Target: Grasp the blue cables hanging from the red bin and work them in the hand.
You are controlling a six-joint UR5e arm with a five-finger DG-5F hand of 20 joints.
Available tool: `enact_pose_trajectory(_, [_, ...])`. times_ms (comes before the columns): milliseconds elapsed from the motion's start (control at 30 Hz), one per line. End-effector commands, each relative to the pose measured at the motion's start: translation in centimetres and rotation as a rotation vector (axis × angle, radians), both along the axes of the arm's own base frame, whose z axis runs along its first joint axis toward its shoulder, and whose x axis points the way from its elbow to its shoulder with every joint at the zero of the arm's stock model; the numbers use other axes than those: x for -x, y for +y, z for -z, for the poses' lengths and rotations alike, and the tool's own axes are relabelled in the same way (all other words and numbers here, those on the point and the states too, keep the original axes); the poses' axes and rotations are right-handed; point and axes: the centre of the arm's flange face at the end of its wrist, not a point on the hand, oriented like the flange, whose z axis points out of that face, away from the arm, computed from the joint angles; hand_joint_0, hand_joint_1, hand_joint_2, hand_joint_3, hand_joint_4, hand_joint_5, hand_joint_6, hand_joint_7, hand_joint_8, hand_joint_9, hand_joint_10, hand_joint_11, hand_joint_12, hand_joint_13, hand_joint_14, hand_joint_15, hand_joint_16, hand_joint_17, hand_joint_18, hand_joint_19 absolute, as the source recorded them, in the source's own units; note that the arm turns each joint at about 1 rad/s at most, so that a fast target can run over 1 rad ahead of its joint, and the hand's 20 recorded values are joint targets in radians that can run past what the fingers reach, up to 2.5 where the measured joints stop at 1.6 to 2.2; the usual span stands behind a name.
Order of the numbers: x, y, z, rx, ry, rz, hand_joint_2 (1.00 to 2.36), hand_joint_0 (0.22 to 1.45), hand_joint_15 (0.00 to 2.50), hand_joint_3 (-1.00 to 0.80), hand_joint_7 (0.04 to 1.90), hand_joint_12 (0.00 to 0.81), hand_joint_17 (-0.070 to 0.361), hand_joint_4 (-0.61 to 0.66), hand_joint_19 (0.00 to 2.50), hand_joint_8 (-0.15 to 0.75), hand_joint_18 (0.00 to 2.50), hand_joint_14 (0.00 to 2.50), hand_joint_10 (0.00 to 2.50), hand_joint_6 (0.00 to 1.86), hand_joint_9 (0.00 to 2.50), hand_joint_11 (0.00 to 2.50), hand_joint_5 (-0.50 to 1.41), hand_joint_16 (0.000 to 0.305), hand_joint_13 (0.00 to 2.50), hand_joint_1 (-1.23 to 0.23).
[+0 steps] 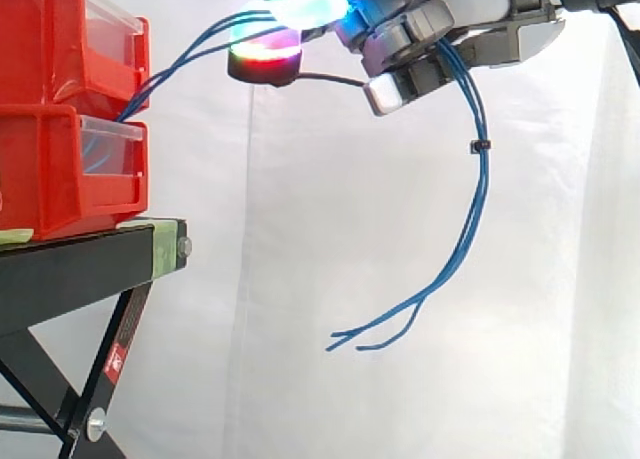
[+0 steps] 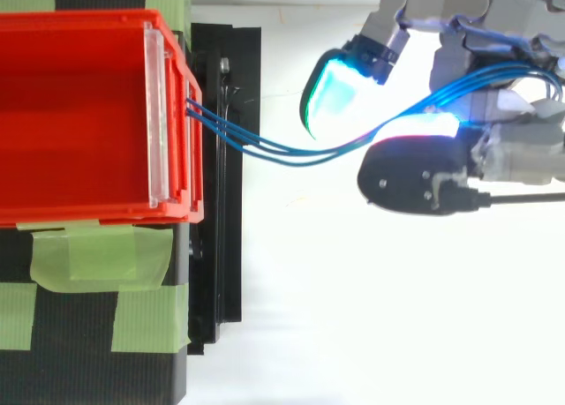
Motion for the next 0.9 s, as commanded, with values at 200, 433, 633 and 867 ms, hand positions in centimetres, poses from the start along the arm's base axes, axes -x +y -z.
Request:
enact_pose_trajectory(200, [-0.02, -0.01, 0.04, 0.0, 0.001, 0.0, 1.01, 0.81, 1.69, -0.56, 1.24, 0.521, 0.118, 0.27, 1.15, 0.47, 1.14, 2.5, 2.5, 0.55, 0.32, 2.5, 0.17, 0.052, 0.73, -0.69])
enact_pose_trajectory(433, [0.0, -0.01, 0.05, 0.001, 0.002, 0.0, 1.01, 0.8, 1.69, -0.62, 1.21, 0.523, 0.118, 0.27, 1.12, 0.475, 1.15, 2.5, 2.5, 0.61, 0.34, 2.5, 0.17, 0.052, 0.75, -0.68])
enact_pose_trajectory(633, [0.03, -0.02, 0.12, 0.001, 0.004, 0.0, 1.01, 0.89, 1.62, -0.29, 1.16, 0.537, 0.135, 0.3, 0.88, 0.488, 1.19, 2.5, 2.5, 0.66, 0.36, 2.5, 0.17, 0.06, 0.8, -0.7])
enact_pose_trajectory(867, [0.03, -0.02, -0.03, 0.0, 0.001, 0.0, 1.27, 0.83, 1.61, -0.07, 1.13, 0.572, 0.165, 0.34, 0.62, 0.49, 1.24, 2.5, 2.5, 0.66, 0.39, 2.5, 0.19, 0.073, 0.85, -0.66])
